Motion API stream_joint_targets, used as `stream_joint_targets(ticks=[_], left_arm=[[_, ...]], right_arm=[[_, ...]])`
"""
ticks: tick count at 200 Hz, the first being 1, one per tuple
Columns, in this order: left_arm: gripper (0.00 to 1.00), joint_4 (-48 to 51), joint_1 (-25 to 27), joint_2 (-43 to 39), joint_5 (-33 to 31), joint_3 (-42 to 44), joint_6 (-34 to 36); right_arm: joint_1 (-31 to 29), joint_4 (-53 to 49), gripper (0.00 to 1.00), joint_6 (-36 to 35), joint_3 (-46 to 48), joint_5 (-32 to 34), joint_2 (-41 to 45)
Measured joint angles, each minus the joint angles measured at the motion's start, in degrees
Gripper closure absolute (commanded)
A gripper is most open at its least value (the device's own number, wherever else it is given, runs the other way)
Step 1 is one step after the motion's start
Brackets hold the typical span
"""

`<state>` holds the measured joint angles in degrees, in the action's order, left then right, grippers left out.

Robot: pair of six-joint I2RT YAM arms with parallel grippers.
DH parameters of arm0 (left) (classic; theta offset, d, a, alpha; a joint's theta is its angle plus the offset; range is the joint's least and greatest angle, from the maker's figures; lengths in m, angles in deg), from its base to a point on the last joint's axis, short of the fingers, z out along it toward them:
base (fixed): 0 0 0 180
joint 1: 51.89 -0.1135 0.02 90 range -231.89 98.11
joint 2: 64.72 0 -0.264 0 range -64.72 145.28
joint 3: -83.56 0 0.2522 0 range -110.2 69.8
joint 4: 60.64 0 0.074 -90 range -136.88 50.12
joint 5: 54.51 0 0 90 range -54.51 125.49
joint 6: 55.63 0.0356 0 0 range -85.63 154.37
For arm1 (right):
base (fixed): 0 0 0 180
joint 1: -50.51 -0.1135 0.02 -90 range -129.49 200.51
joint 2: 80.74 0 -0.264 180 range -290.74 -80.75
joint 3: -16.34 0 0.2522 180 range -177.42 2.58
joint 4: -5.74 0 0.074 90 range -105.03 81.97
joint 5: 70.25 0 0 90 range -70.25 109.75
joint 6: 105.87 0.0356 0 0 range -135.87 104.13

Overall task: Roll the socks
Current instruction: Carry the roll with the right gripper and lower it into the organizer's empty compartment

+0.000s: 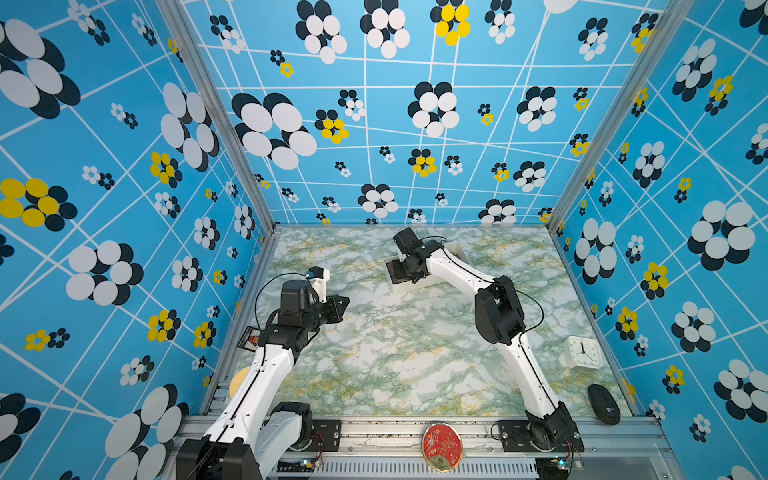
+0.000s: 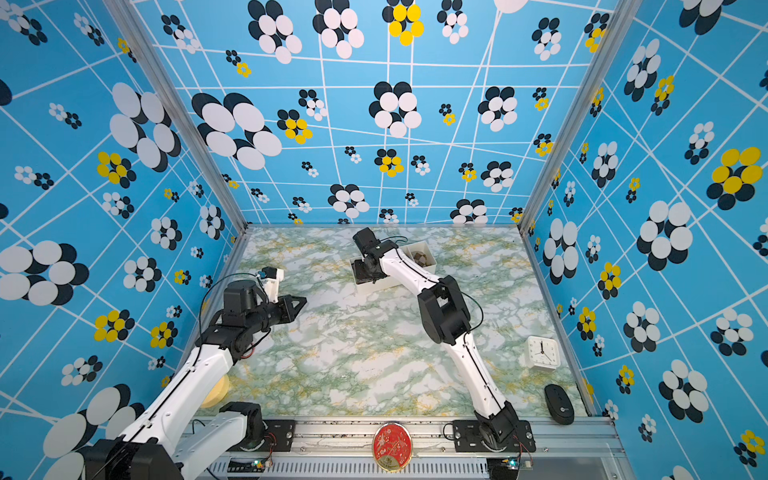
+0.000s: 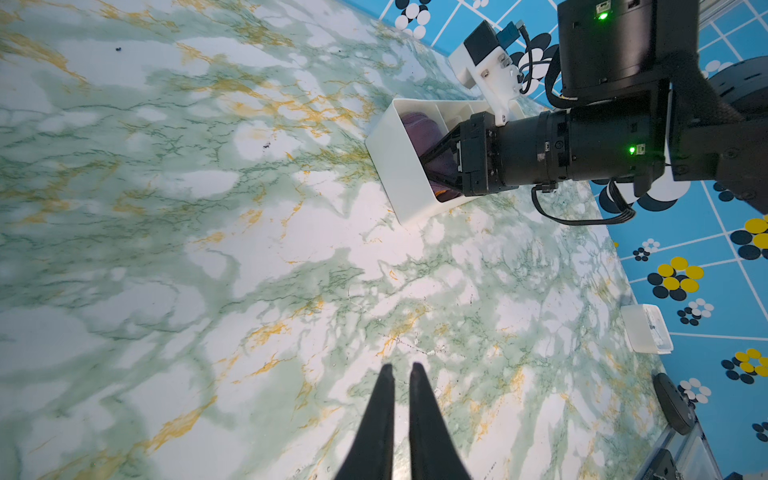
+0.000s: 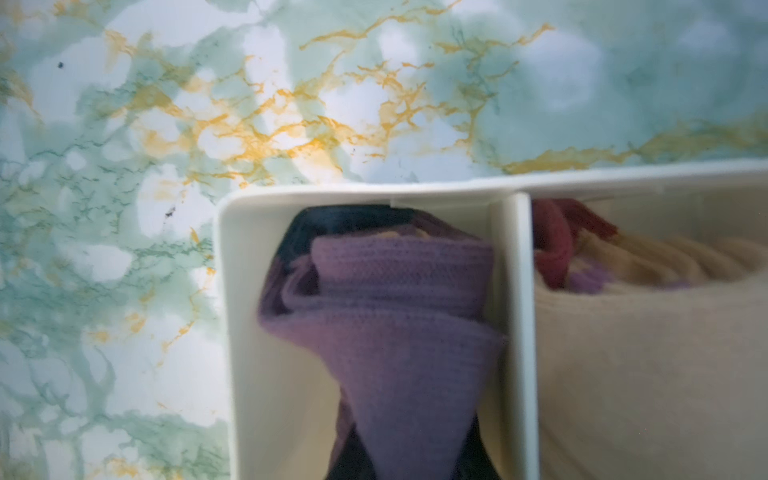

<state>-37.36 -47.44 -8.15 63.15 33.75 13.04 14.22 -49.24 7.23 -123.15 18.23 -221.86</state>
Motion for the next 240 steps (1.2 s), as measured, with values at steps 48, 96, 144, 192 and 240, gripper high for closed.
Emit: stream_joint_targets(ticks=[48,96,144,192,240], left_arm=[[0.85,0.0,0.0,0.0,0.4,0.0,0.0],[0.72,0.4,-0.3,0.0,0.4,0.0,0.0],[0.72,0.6,-0.4,0.0,0.4,0.0,0.0],[0.72,0.9,-0.4,0.0,0.4,0.0,0.0],[0.72,0.9,-0.5,0.0,0.4,0.0,0.2]], right_arm=[[0.0,-5.0,0.99,-0.3,-6.8,0.0,-3.5],[0.0,-7.7,0.68,-0.2,-14.5,0.0,-8.5],[0.0,-7.7,0.39,0.1,-15.5,0.8,-7.7],[-0.2,-7.5,0.37,-0.3,-15.5,1.7,-7.2],[-0.4,-7.5,0.36,-0.6,-15.5,2.6,-7.2]])
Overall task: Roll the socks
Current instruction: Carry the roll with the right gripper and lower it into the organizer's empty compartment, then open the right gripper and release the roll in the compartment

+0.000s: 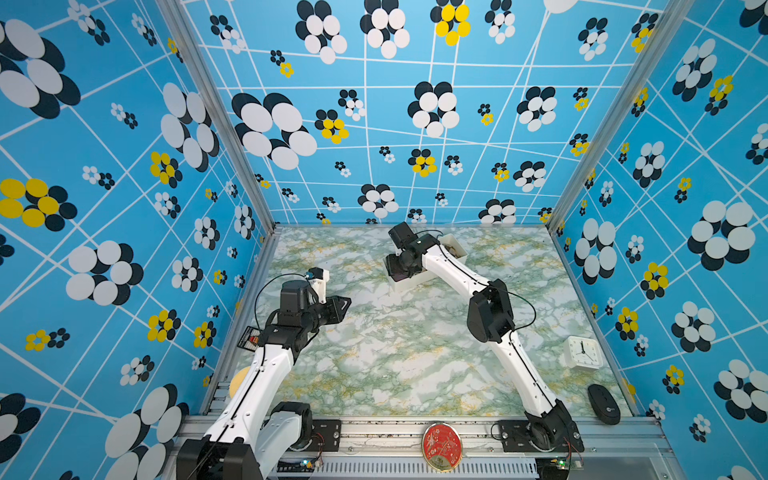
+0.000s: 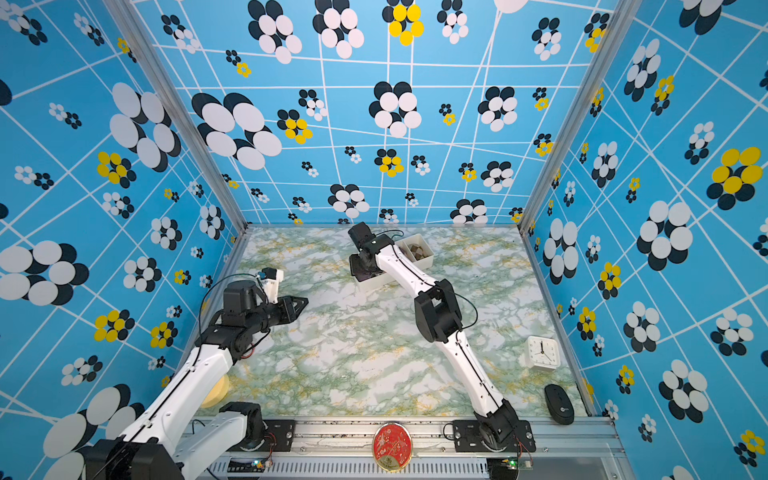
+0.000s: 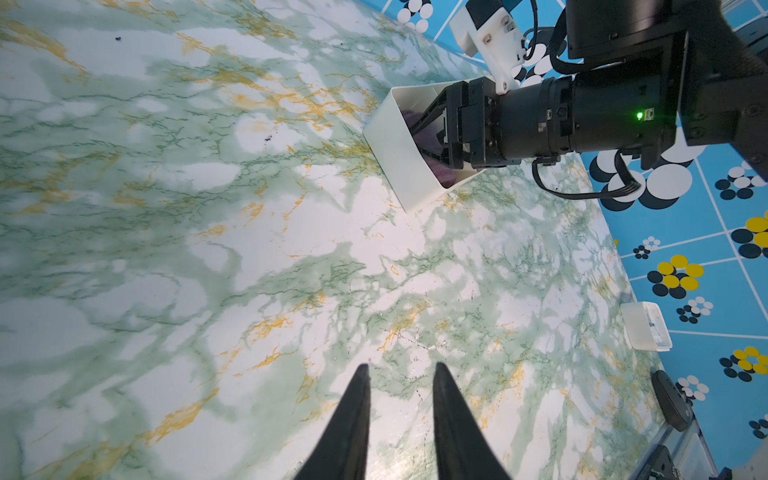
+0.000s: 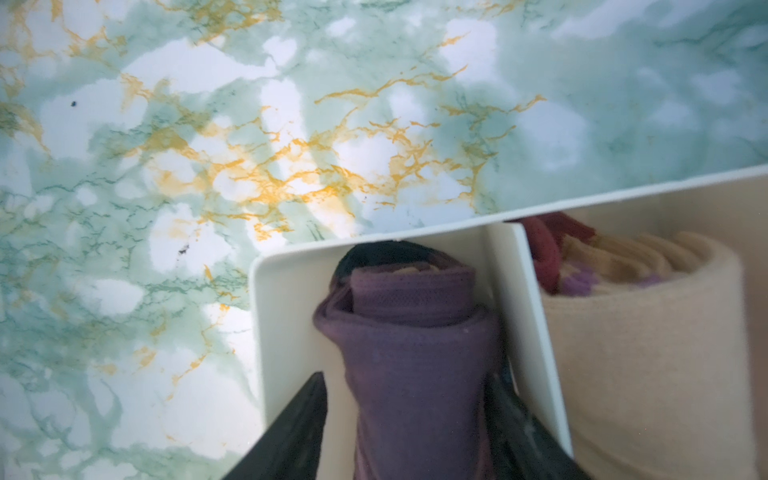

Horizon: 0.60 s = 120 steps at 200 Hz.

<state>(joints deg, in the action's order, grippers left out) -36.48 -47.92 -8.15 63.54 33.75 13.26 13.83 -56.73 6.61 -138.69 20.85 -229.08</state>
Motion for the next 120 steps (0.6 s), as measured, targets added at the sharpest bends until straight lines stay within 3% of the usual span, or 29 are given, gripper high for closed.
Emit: stream_joint_targets(ticks=[47,120], left_arm=[[0.72,0.0,-0.4,0.0,0.0,0.0,0.2],[0.68,0.0,-0.7,-1.5,-0.1,0.6,1.0]], right_arm=[[0.0,2.3,0.35,-0.6,3.9,0.4,2.8],[0.0,15.9,0.34,-0.8,24.9,2.6,17.6]])
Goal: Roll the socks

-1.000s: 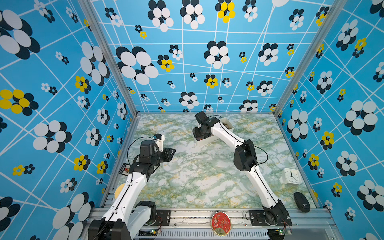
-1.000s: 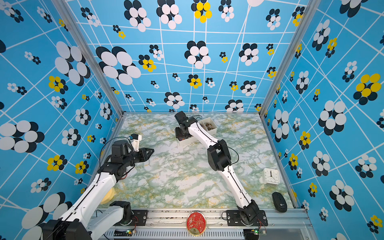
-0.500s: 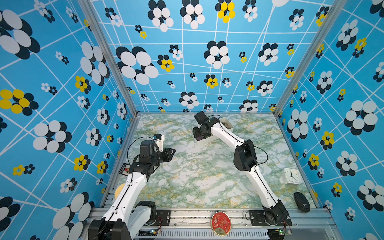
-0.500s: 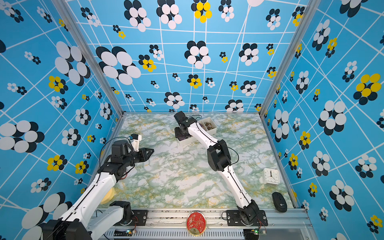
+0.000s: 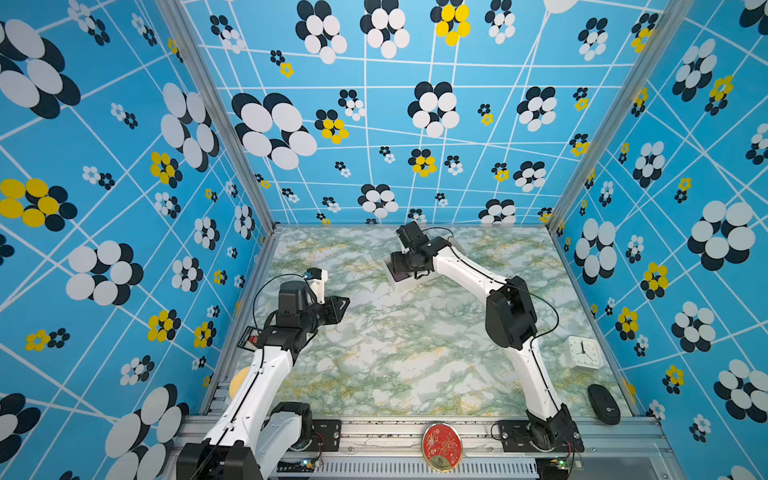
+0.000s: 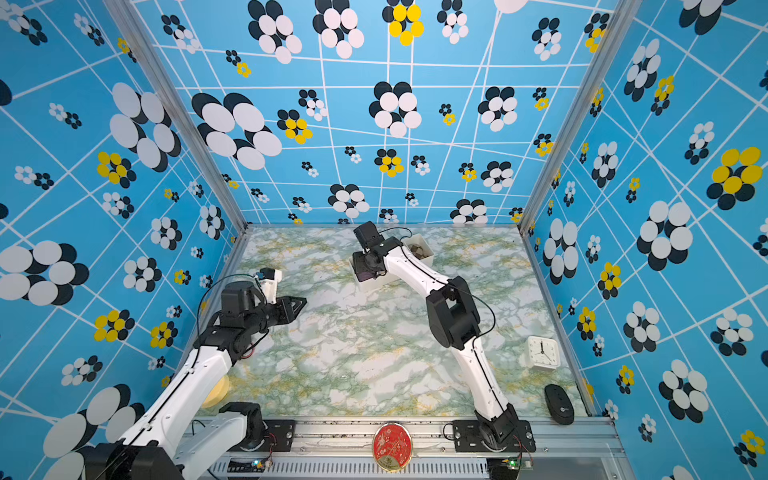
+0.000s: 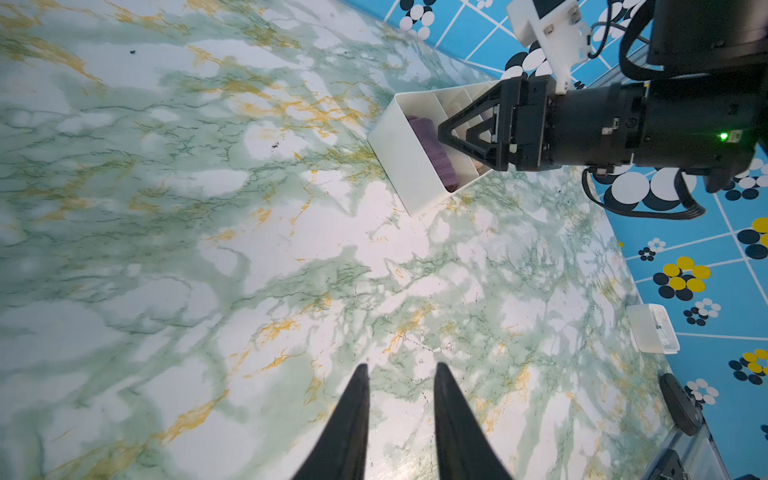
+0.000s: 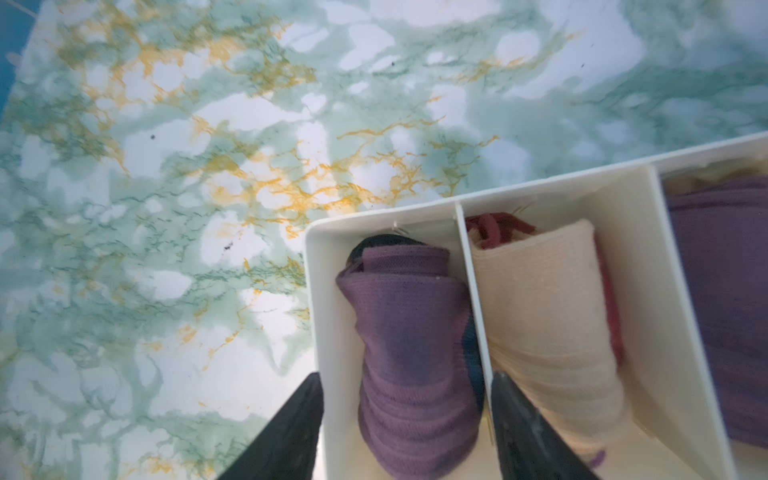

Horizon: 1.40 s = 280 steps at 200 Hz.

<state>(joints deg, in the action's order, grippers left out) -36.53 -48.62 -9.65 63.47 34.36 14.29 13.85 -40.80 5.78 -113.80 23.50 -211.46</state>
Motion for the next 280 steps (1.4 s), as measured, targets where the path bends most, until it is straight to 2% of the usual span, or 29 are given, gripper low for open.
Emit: stream_joint_targets(ticks=[32,52,55,72,76,79,81,149,178,220,280], left_arm=[[0.60,-0.1,-0.1,-2.0,-0.6,1.3,0.2],[0.58,-0.2,-0.3,-3.1,-1.0,2.2,0.2],[0.52,-0.3,-0.3,-3.2,-1.0,2.3,0.2],[0.34,-0.7,-0.3,-4.0,-1.3,2.8,0.0],[0.23,-0.9,-0.2,-4.1,-1.4,2.9,0.5],[0.04,-0.8,-0.3,-4.2,-1.4,2.9,-0.1],[0.00,-0.9,-0.3,-4.2,-1.4,2.9,0.4],[0.01,-1.8,-0.3,-5.5,-1.9,3.4,0.2],[0.01,-2.4,-0.3,-7.7,-4.1,4.0,0.4],[0.01,-2.6,-0.3,-7.5,-7.6,4.0,0.7],[0.01,-4.6,-0.3,-9.1,-12.7,5.2,0.8]], right_arm=[[0.9,9.1,0.33,0.0,14.3,1.0,12.2],[2.9,14.3,0.33,0.0,23.2,1.7,20.8],[3.4,15.1,0.33,0.1,24.9,2.0,22.5],[6.3,18.0,0.32,0.2,32.4,2.4,29.5],[7.3,18.9,0.31,0.2,34.4,2.8,31.3],[7.8,19.3,0.31,0.2,35.8,2.8,32.3],[8.3,19.6,0.31,0.3,36.8,3.1,33.3],[27.4,28.1,0.27,0.4,70.9,8.3,54.8],[29.6,35.3,0.21,-3.3,82.8,13.0,60.4],[32.5,44.0,0.17,-8.7,87.6,17.2,62.8],[39.2,53.0,0.17,-9.4,92.4,16.5,62.4]])
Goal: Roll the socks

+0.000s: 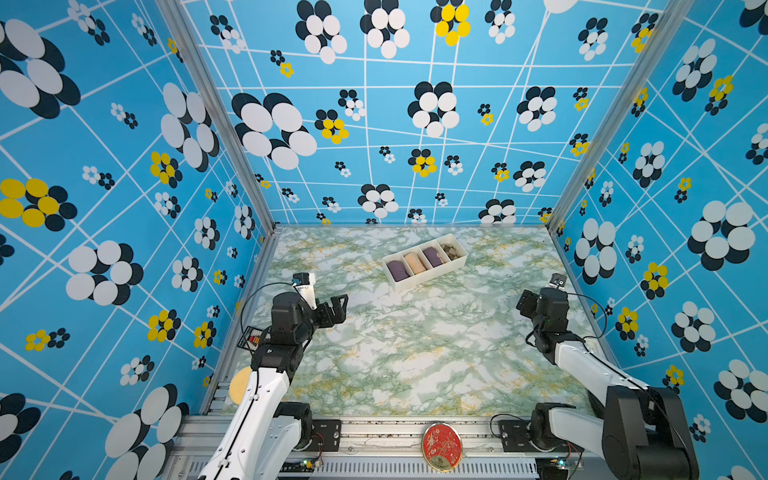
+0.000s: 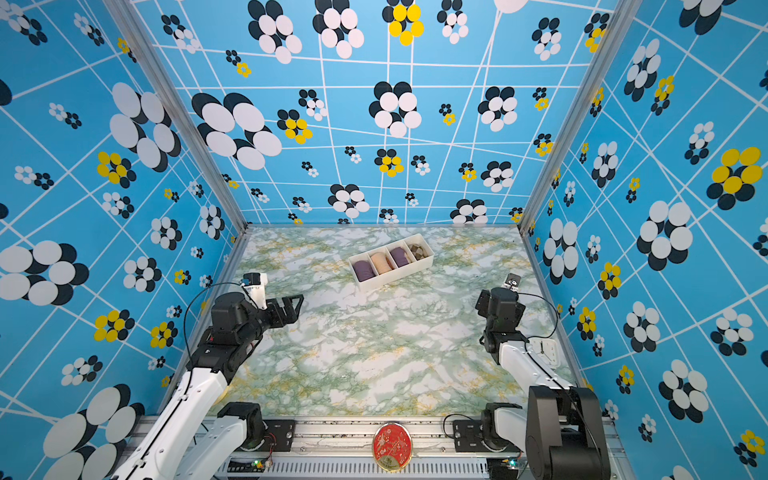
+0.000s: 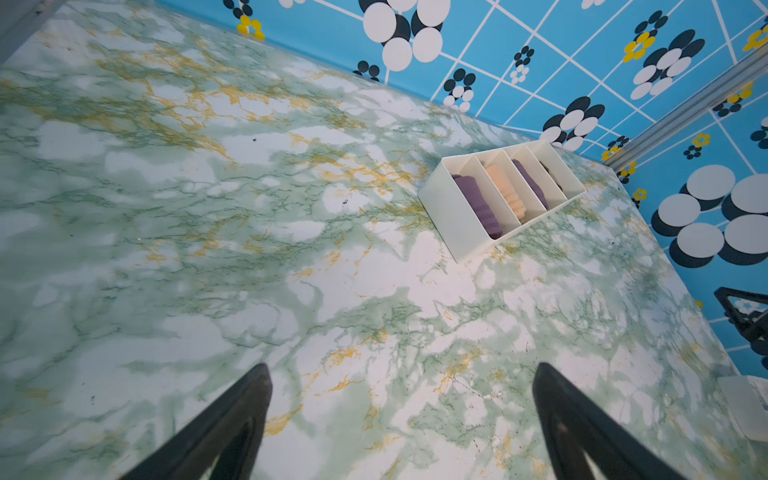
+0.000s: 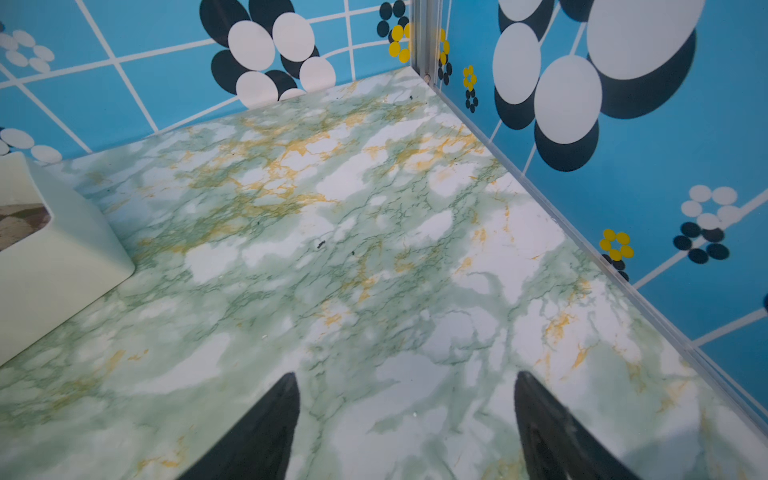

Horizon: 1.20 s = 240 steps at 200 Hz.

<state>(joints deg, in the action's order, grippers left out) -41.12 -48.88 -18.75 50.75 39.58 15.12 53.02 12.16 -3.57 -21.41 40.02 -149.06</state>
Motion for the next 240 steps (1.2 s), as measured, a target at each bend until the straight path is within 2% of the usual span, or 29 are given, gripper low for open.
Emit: stream_joint_targets(ticks=[53,101,142,157,168,180,186,189,240], left_arm=[[0.01,-7.7,0.2,1.8,-4.1,4.3,0.5],[0.01,-13.2,3.0,5.8,-8.6,4.7,5.2],[0.01,-17.4,3.4,10.4,-12.3,4.7,9.5],[0.01,-18.7,3.4,12.2,-13.8,4.7,11.1],[0.01,-19.5,3.4,13.3,-15.0,4.7,12.2],[0.01,-20.5,3.4,14.6,-16.2,4.7,13.2],[0.01,-21.3,3.4,15.4,-16.9,4.7,13.5],[0.01,-21.7,3.4,15.7,-17.2,4.7,13.6],[0.01,-29.1,2.3,24.3,-25.2,4.8,16.1]], right_arm=[[1.7,8.7,0.17,0.7,2.4,-3.7,-4.4],[1.8,19.3,0.18,-0.1,2.9,-5.1,-10.7],[1.8,28.8,0.21,-3.3,5.3,-11.6,-13.8],[1.7,35.3,0.20,-4.5,6.2,-14.5,-18.1],[1.6,34.9,0.21,-5.5,6.2,-16.4,-20.2],[1.2,33.7,0.18,-6.2,6.0,-17.1,-20.2],[0.8,33.9,0.03,-6.7,5.7,-17.0,-20.3],[0.6,33.9,0.01,-6.9,5.5,-17.0,-20.3],[-0.6,34.5,0.00,-8.3,3.9,-17.2,-20.4]])
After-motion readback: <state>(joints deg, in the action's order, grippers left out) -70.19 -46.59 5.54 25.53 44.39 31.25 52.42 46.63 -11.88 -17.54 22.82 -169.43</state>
